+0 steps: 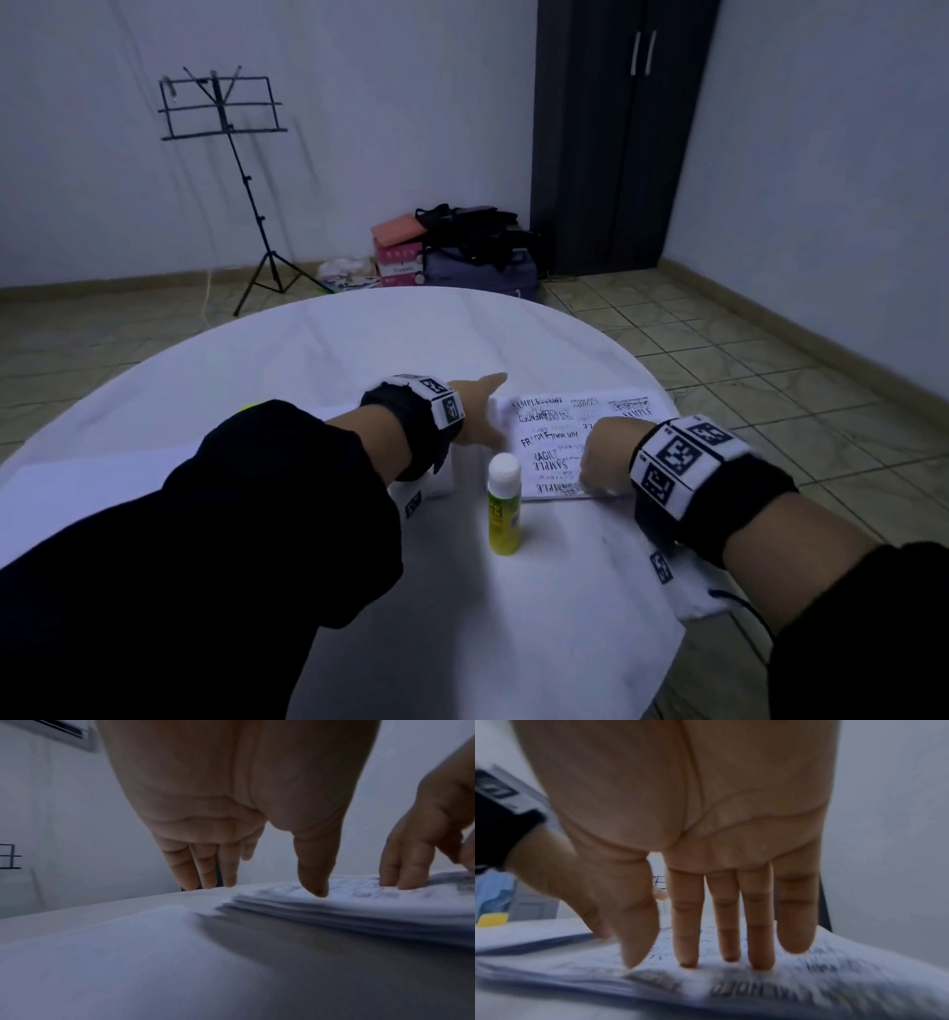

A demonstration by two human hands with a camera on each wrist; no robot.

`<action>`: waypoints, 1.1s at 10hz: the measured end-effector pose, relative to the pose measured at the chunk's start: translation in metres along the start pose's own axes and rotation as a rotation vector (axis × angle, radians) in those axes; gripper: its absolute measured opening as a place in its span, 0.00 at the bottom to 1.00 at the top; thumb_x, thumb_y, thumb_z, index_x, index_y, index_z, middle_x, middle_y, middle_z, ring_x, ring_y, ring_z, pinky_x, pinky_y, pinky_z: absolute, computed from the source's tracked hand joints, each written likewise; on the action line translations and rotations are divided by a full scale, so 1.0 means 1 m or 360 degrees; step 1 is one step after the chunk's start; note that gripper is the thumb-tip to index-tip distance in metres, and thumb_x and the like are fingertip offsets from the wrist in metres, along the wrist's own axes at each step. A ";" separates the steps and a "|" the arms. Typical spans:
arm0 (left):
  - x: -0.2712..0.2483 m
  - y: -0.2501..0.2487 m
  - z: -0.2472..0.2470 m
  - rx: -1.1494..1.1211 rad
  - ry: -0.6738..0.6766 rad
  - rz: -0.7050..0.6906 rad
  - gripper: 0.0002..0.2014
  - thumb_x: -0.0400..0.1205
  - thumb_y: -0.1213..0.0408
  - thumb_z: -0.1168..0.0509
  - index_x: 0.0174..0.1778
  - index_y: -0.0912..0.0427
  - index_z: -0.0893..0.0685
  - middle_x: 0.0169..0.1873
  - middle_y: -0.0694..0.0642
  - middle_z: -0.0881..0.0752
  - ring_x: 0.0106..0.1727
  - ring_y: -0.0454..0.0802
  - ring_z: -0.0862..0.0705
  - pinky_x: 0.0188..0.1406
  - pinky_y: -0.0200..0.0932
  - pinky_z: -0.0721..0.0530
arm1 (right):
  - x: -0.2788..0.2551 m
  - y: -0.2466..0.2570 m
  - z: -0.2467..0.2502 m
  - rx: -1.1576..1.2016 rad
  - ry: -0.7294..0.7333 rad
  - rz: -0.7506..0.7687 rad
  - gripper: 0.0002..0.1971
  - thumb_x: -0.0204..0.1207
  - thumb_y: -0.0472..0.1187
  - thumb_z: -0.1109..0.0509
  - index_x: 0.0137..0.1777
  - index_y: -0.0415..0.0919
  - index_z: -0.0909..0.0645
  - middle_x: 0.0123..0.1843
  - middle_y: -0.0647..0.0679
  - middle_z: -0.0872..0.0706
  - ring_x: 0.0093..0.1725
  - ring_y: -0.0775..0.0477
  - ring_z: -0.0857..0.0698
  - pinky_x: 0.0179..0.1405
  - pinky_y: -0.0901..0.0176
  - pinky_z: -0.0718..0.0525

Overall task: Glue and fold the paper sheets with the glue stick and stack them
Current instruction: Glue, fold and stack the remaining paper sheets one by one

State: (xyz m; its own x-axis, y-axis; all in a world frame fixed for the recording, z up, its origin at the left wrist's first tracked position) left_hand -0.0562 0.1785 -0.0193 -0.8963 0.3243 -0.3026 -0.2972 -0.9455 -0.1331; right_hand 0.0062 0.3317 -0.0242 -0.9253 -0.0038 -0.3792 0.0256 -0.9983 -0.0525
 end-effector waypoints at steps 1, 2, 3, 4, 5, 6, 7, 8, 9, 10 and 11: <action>0.013 -0.004 -0.006 0.0025 0.0080 -0.0004 0.52 0.77 0.50 0.28 0.84 0.55 0.61 0.81 0.56 0.36 0.78 0.57 0.33 0.74 0.47 0.33 | 0.001 0.002 0.002 -0.0060 -0.0041 -0.0045 0.12 0.78 0.42 0.36 0.33 0.43 0.28 0.33 0.49 0.26 0.34 0.48 0.25 0.27 0.64 0.31; 0.018 -0.006 -0.005 0.0114 0.0082 -0.0025 0.52 0.77 0.48 0.29 0.84 0.55 0.59 0.80 0.54 0.34 0.79 0.55 0.34 0.73 0.46 0.34 | 0.002 0.004 0.002 -0.0097 -0.0081 -0.0022 0.13 0.78 0.42 0.37 0.32 0.42 0.32 0.32 0.50 0.26 0.32 0.50 0.25 0.27 0.64 0.32; 0.018 -0.010 -0.002 0.0363 0.0040 -0.0020 0.46 0.77 0.41 0.33 0.84 0.54 0.48 0.80 0.56 0.35 0.80 0.57 0.37 0.74 0.49 0.36 | -0.001 0.009 0.005 -0.0129 -0.0127 -0.0001 0.13 0.78 0.43 0.37 0.33 0.44 0.32 0.33 0.51 0.26 0.42 0.46 0.22 0.40 0.62 0.26; 0.018 -0.008 -0.002 0.0489 0.0022 0.0034 0.43 0.77 0.36 0.37 0.82 0.59 0.39 0.79 0.58 0.38 0.81 0.57 0.42 0.77 0.51 0.40 | 0.000 0.012 0.004 -0.0074 -0.0157 -0.0029 0.12 0.75 0.42 0.36 0.31 0.44 0.32 0.31 0.51 0.24 0.38 0.47 0.21 0.41 0.61 0.23; 0.023 -0.003 -0.006 0.0506 0.0084 0.0065 0.46 0.75 0.32 0.38 0.82 0.58 0.40 0.82 0.57 0.45 0.82 0.58 0.48 0.81 0.55 0.43 | 0.000 0.012 0.003 -0.0035 -0.0171 -0.0027 0.11 0.74 0.41 0.36 0.31 0.43 0.31 0.30 0.51 0.24 0.35 0.48 0.21 0.42 0.59 0.22; 0.022 -0.007 -0.005 0.0574 0.0103 0.0004 0.41 0.77 0.34 0.39 0.81 0.55 0.34 0.82 0.58 0.45 0.82 0.60 0.47 0.80 0.55 0.42 | -0.002 0.011 0.003 -0.0012 -0.0184 -0.0017 0.11 0.74 0.41 0.36 0.31 0.44 0.31 0.30 0.51 0.24 0.31 0.52 0.24 0.38 0.60 0.24; 0.020 -0.010 0.000 0.0337 -0.0005 -0.0105 0.38 0.75 0.42 0.31 0.79 0.51 0.33 0.79 0.57 0.35 0.77 0.58 0.35 0.75 0.50 0.33 | -0.001 0.009 0.002 -0.0005 -0.0177 -0.0028 0.11 0.74 0.41 0.36 0.31 0.45 0.30 0.30 0.51 0.23 0.29 0.53 0.25 0.34 0.63 0.26; 0.012 -0.008 0.004 -0.0229 -0.0060 -0.0190 0.46 0.76 0.56 0.27 0.84 0.45 0.51 0.67 0.59 0.21 0.64 0.57 0.19 0.64 0.45 0.22 | -0.004 0.010 0.003 -0.0007 -0.0130 -0.0017 0.12 0.76 0.42 0.36 0.31 0.44 0.30 0.31 0.51 0.24 0.33 0.51 0.23 0.33 0.62 0.27; 0.005 -0.006 0.001 -0.0585 0.0050 -0.0233 0.42 0.80 0.63 0.32 0.83 0.39 0.52 0.45 0.57 0.14 0.41 0.51 0.13 0.46 0.39 0.14 | -0.005 0.010 0.005 0.0012 -0.0121 -0.0039 0.13 0.77 0.41 0.37 0.31 0.43 0.31 0.32 0.50 0.25 0.36 0.48 0.22 0.29 0.63 0.30; -0.002 -0.007 -0.005 -0.0934 0.0216 -0.0137 0.24 0.82 0.68 0.33 0.75 0.52 0.25 0.42 0.56 0.16 0.34 0.45 0.17 0.34 0.27 0.16 | -0.002 0.006 0.004 0.0142 -0.0137 -0.0089 0.10 0.74 0.40 0.36 0.32 0.43 0.27 0.32 0.49 0.21 0.32 0.50 0.23 0.27 0.66 0.32; -0.003 -0.006 -0.011 -0.1258 0.0299 -0.0052 0.25 0.79 0.76 0.32 0.73 0.63 0.25 0.46 0.59 0.15 0.34 0.45 0.17 0.32 0.30 0.14 | -0.005 0.001 0.004 0.0329 -0.0174 -0.0128 0.04 0.75 0.40 0.36 0.46 0.43 0.20 0.45 0.47 0.16 0.48 0.44 0.16 0.36 0.65 0.27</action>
State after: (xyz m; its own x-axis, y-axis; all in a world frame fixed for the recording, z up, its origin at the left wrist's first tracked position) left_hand -0.0478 0.1835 -0.0280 -0.8000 0.4175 -0.4310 0.0608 -0.6582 -0.7504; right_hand 0.0092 0.3306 -0.0187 -0.9569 0.0810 -0.2788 -0.1172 -0.9863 0.1159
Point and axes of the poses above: each hand's wrist, its own x-axis towards the middle knuckle, its own z-axis out of the back of the hand, y = z × x, the point moved 4 cm from there along x, towards the middle knuckle
